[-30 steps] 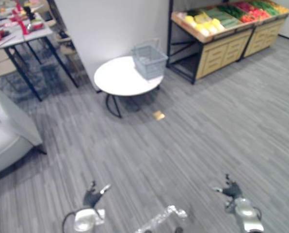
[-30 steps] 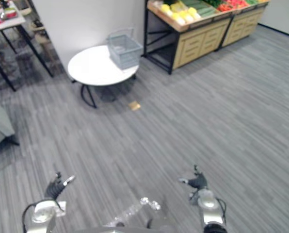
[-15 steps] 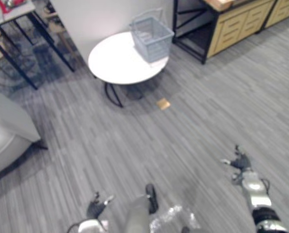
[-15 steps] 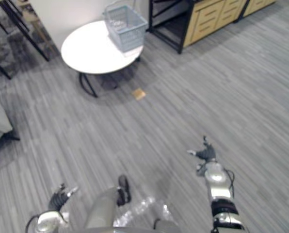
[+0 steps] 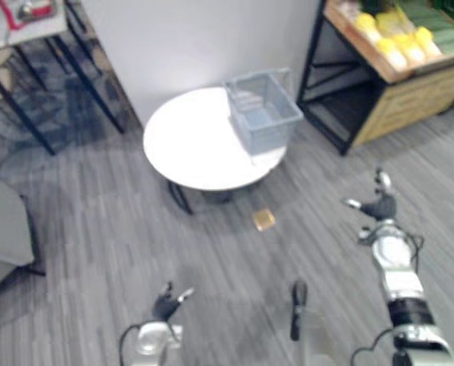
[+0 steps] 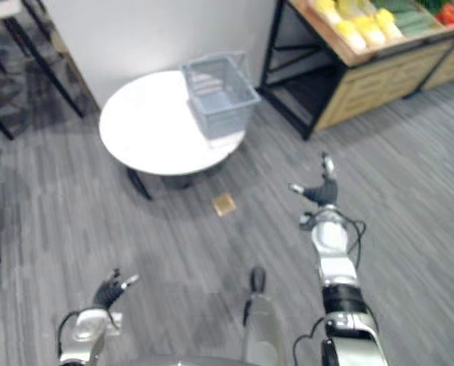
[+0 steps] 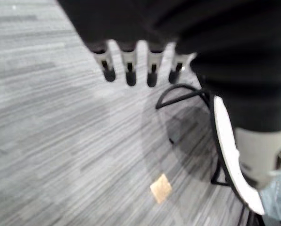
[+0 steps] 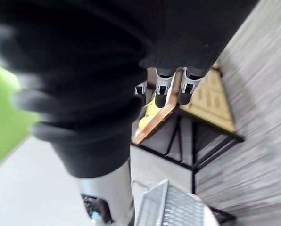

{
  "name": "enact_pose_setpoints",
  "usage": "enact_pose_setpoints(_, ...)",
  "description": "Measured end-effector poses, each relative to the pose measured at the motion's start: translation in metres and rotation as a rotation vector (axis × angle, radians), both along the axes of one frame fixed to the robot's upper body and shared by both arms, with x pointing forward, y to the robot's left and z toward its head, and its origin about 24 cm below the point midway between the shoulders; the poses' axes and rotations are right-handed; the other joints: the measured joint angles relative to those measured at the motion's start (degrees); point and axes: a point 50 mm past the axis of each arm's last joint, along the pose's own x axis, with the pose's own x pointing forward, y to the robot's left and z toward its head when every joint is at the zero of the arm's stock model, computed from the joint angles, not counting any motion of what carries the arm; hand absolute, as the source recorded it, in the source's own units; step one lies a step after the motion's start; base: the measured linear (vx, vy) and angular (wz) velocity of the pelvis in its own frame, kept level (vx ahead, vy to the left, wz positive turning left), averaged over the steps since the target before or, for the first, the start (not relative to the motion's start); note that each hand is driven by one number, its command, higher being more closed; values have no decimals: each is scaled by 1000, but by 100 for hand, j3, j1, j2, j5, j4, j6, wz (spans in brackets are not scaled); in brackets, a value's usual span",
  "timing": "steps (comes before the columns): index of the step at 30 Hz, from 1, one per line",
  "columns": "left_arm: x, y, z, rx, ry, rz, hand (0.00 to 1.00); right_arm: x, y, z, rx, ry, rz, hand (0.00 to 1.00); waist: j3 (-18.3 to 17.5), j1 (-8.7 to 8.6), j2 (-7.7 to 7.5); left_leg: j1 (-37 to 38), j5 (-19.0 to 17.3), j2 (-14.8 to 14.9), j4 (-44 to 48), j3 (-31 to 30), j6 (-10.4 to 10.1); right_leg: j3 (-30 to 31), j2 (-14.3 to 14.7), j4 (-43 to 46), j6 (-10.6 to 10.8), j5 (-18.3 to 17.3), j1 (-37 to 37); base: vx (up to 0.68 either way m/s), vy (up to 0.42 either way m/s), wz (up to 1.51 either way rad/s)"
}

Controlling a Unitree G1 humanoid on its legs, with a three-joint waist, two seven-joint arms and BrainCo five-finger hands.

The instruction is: Pick vegetable in the basket

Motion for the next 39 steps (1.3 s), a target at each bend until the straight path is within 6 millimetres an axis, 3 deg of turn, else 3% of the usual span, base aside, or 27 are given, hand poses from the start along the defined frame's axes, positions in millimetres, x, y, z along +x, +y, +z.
enact_pose_setpoints(2, -13, -15, -9, -49, 31, 15, 0, 11, 10, 19, -55, -53, 20, 0, 136, 288, 498, -1179, 1143, 912, 2619, 0, 209, -463, 425, 337, -232, -660, 579, 752, -413, 35)
enact_pose_setpoints(4, -18, -20, -11, -65, 45, 22, 0, 20, 21, 36, -96, -102, 32, 0, 277, 413, 434, -1841, 770, 914, 3381, 251, 267, -549, 466, 41, -307, -711, 1254, 647, -305, 40)
enact_pose_setpoints(5, -21, -21, -12, -69, 51, 26, 0, 23, 26, 41, -132, -121, 41, 0, 318, 453, 343, -2034, 583, 732, 3243, 411, 254, -634, 403, -207, -315, -715, 1687, 711, -291, 67)
enact_pose_setpoints(6, -27, -20, -13, -68, 61, 30, 0, 28, 35, 51, -188, -152, 67, 0, 312, 514, 214, -2283, 384, 403, 2522, 769, 214, -794, 320, -599, -324, -719, 2226, 676, -231, 51)
enact_pose_setpoints(7, -28, -20, -14, -68, 64, 31, 0, 29, 38, 56, -210, -167, 78, 0, 294, 549, 184, -2371, 323, 294, 2065, 986, 218, -848, 304, -724, -324, -718, 2373, 658, -160, 42)
enact_pose_setpoints(9, -32, -23, -15, -76, 75, 34, 0, 34, 37, 70, -326, -195, 87, 0, 249, 578, 227, -2607, 575, -57, 216, 1778, 380, -1107, 308, -1029, -317, -725, 2738, 550, -50, 33)
enact_pose_setpoints(10, -37, -26, -17, -86, 85, 36, 0, 34, 33, 70, -372, -184, 81, 0, 186, 602, 327, -2595, 1267, -199, -652, 2098, 534, -1172, 375, -993, -216, -847, 2809, 550, 52, 23)
enact_pose_setpoints(11, -45, -26, -19, -85, 101, 34, 0, 36, 29, 65, -430, -152, 77, 0, 125, 625, 349, -2515, 1448, -270, -959, 2428, 1236, -1190, 403, -483, -76, -1305, 2800, 545, 61, 34)
enact_pose_setpoints(12, -44, -21, -18, -72, 108, 29, 0, 37, 29, 59, -427, -126, 77, 0, 154, 567, 107, -2462, 1352, -454, -959, 2377, 1197, -1205, 162, 15, -30, -1541, 2691, 519, 64, 71)
enact_pose_setpoints(13, -41, -17, -18, -53, 120, -1, 0, 39, 25, 50, -463, -69, 66, 0, 163, 470, -153, -2246, 1333, -804, -1245, 2172, 1187, -1164, -273, 1434, 102, -1582, 2133, 501, 12, 108)
enact_pose_setpoints(14, -38, -14, -16, -24, 123, -41, 0, 43, 23, 44, -489, -23, 68, 0, 210, 428, -197, -1965, 1335, -948, -1459, 2024, 1181, -873, -401, 2602, 193, -1561, 1683, 483, -10, 104)
enact_pose_setpoints(16, -37, -14, -16, -14, 125, -54, 0, 49, 24, 39, -547, 27, 92, 0, 233, 429, -130, -1641, 1332, -946, -1575, 1869, 1180, -635, -296, 2915, 23, -1655, 1385, 384, -81, 60)
enact_pose_setpoints(18, -27, -14, -13, 3, 104, -81, 0, 57, 18, 52, -639, 22, 89, 0, 327, 468, 97, -1457, 1337, -768, -1705, 1457, 1170, -529, -39, 1869, -319, -1813, 1048, 405, -205, 70)
enact_pose_setpoints(19, -22, -15, -12, 4, 93, -90, 0, 59, 14, 58, -661, 14, 77, 0, 337, 465, 134, -1473, 1360, -727, -1752, 1365, 1135, -406, 15, 1453, -312, -1806, 958, 265, -220, 96)
enact_pose_setpoints(20, -16, -16, -10, 10, 75, -117, 0, 62, 6, 69, -692, 7, 55, 0, 344, 442, 138, -1500, 1389, -710, -1865, 1246, 982, -157, 6, 548, -255, -1650, 835, 245, -238, 102)
enact_pose_setpoints(21, -12, -16, -8, 20, 69, -141, 0, 65, -1, 75, -713, 14, 31, 0, 359, 442, 78, -1502, 1311, -726, -1908, 1155, 748, -48, -85, -312, -265, -1094, 824, 247, -254, 102)
enact_pose_setpoints(22, -11, -13, -7, 33, 66, -153, 0, 67, -2, 76, -722, 23, 23, 0, 378, 445, -60, -1502, 1287, -802, -1905, 1088, 656, 18, -193, -646, -292, -568, 812, 246, -319, 89)
enact_pose_setpoints(23, -11, -3, -5, 64, 71, -168, 0, 71, -1, 76, -750, 42, 25, 0, 433, 465, -365, -1508, 1212, -965, -1861, 969, 430, 126, -379, -887, -23, 282, 765, 190, -306, 52)
enact_pose_setpoints(24, -10, -4, -5, 62, 74, -167, 0, 73, -1, 78, -758, 47, 24, 0, 435, 484, -335, -1610, 1184, -906, -1777, 931, 337, 131, -337, -915, 16, 183, 755, 194, -374, 34)
enact_pose_setpoints(26, -8, -11, -5, 41, 56, -174, 0, 83, -5, 96, -797, 47, 5, 0, 478, 529, 12, -2088, 1171, -421, -1618, 823, 128, -140, 106, -1496, -205, 379, 710, 130, -307, 5)
enact_pose_setpoints(29, -7, -12, -4, 29, 46, -180, 0, 83, -33, 109, -825, 112, -66, 0, 663, 572, 188, -2113, 1379, -207, -2013, 749, -104, -283, 369, -1824, -334, 509, 711, 89, -194, 5)
enact_pose_setpoints(32, -4, -13, -3, 26, 32, -190, 0, 81, -53, 126, -850, 150, -113, 0, 885, 525, 334, -2103, 1490, -176, -2213, 656, -146, -335, 435, -1946, -361, 543, 710, 65, -59, 5)
enact_pose_setpoints(33, -2, -14, -2, 25, 28, -191, 0, 81, -57, 129, -853, 153, -119, 100, 930, 525, 370, -2112, 1495, -178, -2229, 651, -147, -340, 435, -1955, -359, 545, 703, 42, -9, 4)
enact_pose_setpoints(38, 10, -15, 2, 4, -10, -176, 0, 82, -58, 146, -909, 141, -110, 100, 1133, 468, 555, -2423, 1557, -245, -2229, 621, -124, -368, 392, -2144, -332, 710, 511, -15, 9, 8)
enact_pose_setpoints(39, 13, -14, 3, 5, -17, -177, 0, 83, -56, 162, -917, 103, -120, 100, 1177, 422, 573, -2501, 1591, -279, -2236, 618, -99, -365, 374, -2146, -317, 736, 438, -52, -3, 6)
